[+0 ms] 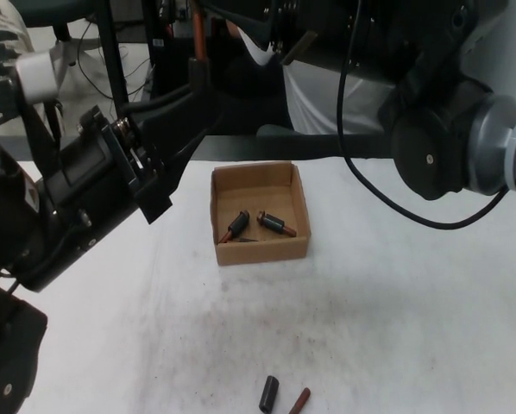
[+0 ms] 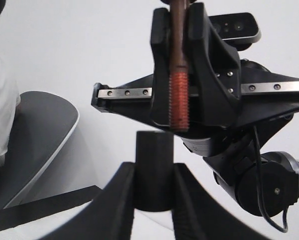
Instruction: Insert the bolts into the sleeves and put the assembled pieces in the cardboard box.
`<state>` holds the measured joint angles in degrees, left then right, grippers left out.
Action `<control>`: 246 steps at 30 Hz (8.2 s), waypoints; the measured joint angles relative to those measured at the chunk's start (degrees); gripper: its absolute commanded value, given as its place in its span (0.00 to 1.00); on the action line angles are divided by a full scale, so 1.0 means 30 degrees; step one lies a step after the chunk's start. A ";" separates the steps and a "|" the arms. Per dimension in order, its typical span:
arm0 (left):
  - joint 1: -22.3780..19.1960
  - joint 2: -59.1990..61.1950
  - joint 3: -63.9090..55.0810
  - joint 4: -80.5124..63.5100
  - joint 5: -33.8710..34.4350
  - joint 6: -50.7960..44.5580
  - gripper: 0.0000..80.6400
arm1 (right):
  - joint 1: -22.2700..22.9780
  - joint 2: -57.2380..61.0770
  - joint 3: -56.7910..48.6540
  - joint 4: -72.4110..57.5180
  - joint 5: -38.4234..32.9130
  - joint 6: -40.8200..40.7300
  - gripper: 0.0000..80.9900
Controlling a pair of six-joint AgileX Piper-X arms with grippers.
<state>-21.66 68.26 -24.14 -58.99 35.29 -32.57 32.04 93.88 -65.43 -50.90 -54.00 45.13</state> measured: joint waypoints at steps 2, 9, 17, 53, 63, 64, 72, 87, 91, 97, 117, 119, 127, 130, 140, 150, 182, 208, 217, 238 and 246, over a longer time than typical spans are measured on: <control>0.0000 0.0000 0.0000 0.0000 0.0166 0.0000 0.00 | 0.0000 0.0000 0.0000 0.0000 0.0000 -0.0019 0.01; 0.0000 0.0000 0.0000 -0.0026 0.0176 0.0000 0.00 | 0.0000 0.0000 0.0000 0.0000 0.0000 -0.0019 0.01; 0.0000 0.0000 0.0000 -0.0026 0.0176 0.0000 0.00 | 0.0000 0.0000 0.0000 0.0000 0.0000 -0.0046 0.01; 0.0000 0.0117 0.0000 -0.0052 0.0189 -0.0288 0.00 | 0.0000 -0.0093 0.0000 0.2402 -0.0985 -0.2164 0.22; 0.0000 0.0117 0.0000 -0.0046 0.0063 -0.0288 0.00 | 0.0000 -0.0093 0.0000 0.2298 -0.1093 -0.0353 0.59; 0.0000 0.0117 0.0000 -0.0046 0.0063 -0.0288 0.00 | 0.0000 -0.0093 0.0000 0.2298 -0.0985 -0.0271 0.59; 0.0000 0.0117 0.0000 0.0001 0.0016 -0.0288 0.00 | 0.0000 -0.0093 0.0000 0.2298 -0.0679 -0.0029 0.59; 0.0000 0.0117 0.0000 0.0209 0.0051 -0.0288 0.00 | -0.3016 -0.0615 0.0000 -0.0736 0.0720 0.1883 0.01; 0.0000 0.0117 -0.0173 0.3805 0.0366 0.0989 0.00 | -0.4096 -0.1831 0.0000 -0.0330 -0.3063 0.3269 0.01; 0.0000 0.0928 -0.3281 1.5979 -0.1268 0.8097 0.00 | -0.4102 -0.3847 0.0718 -0.0149 -0.5126 0.4185 0.01; 0.0000 0.9470 -0.9960 2.1026 -0.3154 1.3666 0.00 | -0.0687 -0.8155 0.8468 0.0050 -0.5445 0.4243 0.01; 0.0000 1.0852 -1.1040 2.1087 -0.3229 1.3772 0.00 | -0.0501 -0.8469 0.8843 0.0050 -0.5445 0.4243 0.01; 0.0000 1.3275 -1.3922 2.1317 -0.3611 1.3956 0.00 | -0.0451 -0.8822 0.9326 0.0012 -0.5445 0.4243 0.01; 0.0000 1.4762 -1.5799 2.2528 -0.3889 1.3953 0.00 | -0.0451 -0.8822 0.9326 0.0012 -0.5445 0.4319 0.01; 0.0000 1.6550 -1.7594 2.4704 -0.5012 1.4727 0.00 | -0.0451 -0.8822 0.9326 0.0012 -0.5445 0.4326 0.01; 0.0000 1.6563 -1.8035 2.4667 -0.5015 1.5165 0.70 | -0.0451 -0.8822 0.9326 0.0012 -0.5445 0.4326 0.01; 0.0432 0.3622 -1.7659 3.5662 -0.5324 1.5073 0.70 | -0.5646 -0.8822 0.8974 1.4745 -0.3773 -0.8460 0.16; 0.0432 0.0293 -0.7526 3.3762 -0.5437 1.5839 0.70 | 0.0794 -0.2558 0.2112 2.9627 1.2928 -2.8576 0.37; 0.0432 0.0293 -0.4974 3.3447 -0.6007 1.6138 0.70 | 0.2421 0.0522 0.2063 3.0881 1.4998 -3.2780 0.37; 0.0432 0.0293 -0.4820 3.2529 -0.6013 1.6025 0.70 | 0.3687 0.1924 0.1991 2.7978 1.5020 -3.6835 0.37; 0.0432 0.0293 -0.4820 3.2529 -0.6013 1.6025 0.70 | 0.3782 0.2529 0.1860 2.7978 1.5100 -3.7401 0.37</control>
<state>-20.37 69.13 -38.60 38.60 17.25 15.50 43.39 101.47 -59.85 33.03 -8.70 -67.08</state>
